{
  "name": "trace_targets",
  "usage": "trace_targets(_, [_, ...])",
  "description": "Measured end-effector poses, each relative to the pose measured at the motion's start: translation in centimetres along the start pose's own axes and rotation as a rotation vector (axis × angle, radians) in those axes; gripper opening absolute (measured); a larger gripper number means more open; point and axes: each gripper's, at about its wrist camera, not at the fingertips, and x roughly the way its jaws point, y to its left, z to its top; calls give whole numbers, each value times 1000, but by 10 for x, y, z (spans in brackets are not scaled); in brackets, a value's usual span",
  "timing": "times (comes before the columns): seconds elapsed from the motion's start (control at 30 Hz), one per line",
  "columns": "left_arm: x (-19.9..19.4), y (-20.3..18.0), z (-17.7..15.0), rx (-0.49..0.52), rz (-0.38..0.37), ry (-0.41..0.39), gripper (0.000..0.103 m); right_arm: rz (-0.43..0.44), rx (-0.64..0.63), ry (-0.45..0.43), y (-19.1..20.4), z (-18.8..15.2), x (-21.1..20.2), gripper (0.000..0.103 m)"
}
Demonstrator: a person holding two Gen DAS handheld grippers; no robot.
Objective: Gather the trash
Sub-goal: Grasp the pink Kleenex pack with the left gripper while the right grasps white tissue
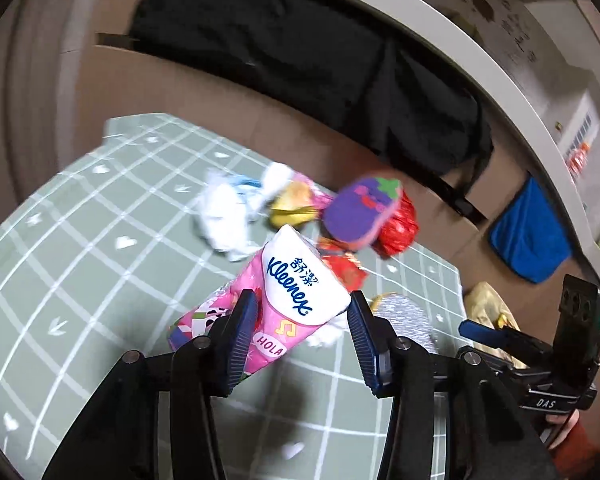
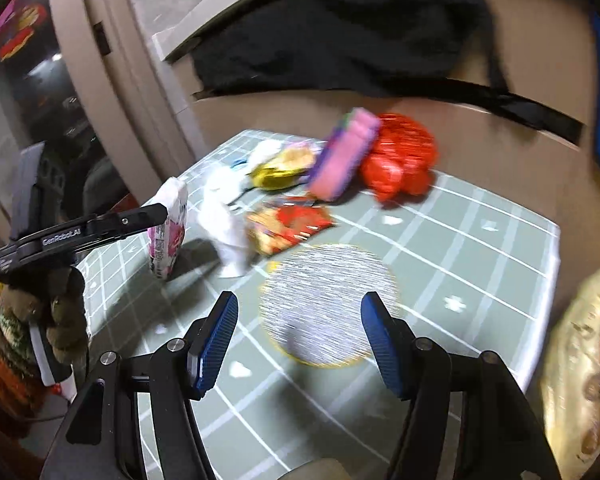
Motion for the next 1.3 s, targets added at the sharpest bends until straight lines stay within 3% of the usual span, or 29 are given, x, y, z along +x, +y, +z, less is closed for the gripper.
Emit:
trace_targets(0.1, [-13, 22, -3, -72, -22, -25, 49, 26, -42, 24, 21, 7, 16, 61])
trace_targets(0.23, [-35, 44, -5, -108, 64, -104, 49, 41, -94, 36, 46, 22, 37, 61])
trace_targets(0.33, [-44, 61, -5, -153, 70, -121, 49, 71, -127, 60, 60, 34, 58, 61])
trace_targets(0.53, [-49, 71, -11, -121, 119, -118, 51, 72, -201, 126, 89, 43, 115, 61])
trace_targets(0.6, [-48, 72, -12, -105, 125, -107, 52, 83, -194, 168, 91, 40, 132, 57])
trace_targets(0.67, [-45, 69, -12, -86, 123, -89, 55, 91, -193, 206, 92, 38, 145, 35])
trace_targets(0.7, [-44, 66, -12, -76, 118, -81, 56, 79, -199, 202, 92, 37, 145, 24])
trace_targets(0.77, [-44, 61, -11, -41, 88, -66, 63, 88, -203, 193, 90, 37, 136, 14])
trace_targets(0.93, [-47, 45, -9, 92, -28, -15, 78, 92, -127, 131, 68, 38, 98, 14])
trace_targets(1.0, [-41, 39, -7, 206, -3, 34, 79, 91, -80, 119, 53, 36, 80, 14])
trace_targets(1.13, [-24, 43, -1, 464, 126, 118, 79, 57, -37, 99, 28, 25, 50, 14])
trace_targets(1.2, [-12, 56, 5, 465, 109, 198, 79, 34, -21, 94, 19, 18, 38, 14])
trace_targets(1.3, [5, 87, 18, 340, 72, 273, 79, 4, 15, 90, 6, 1, 22, 14])
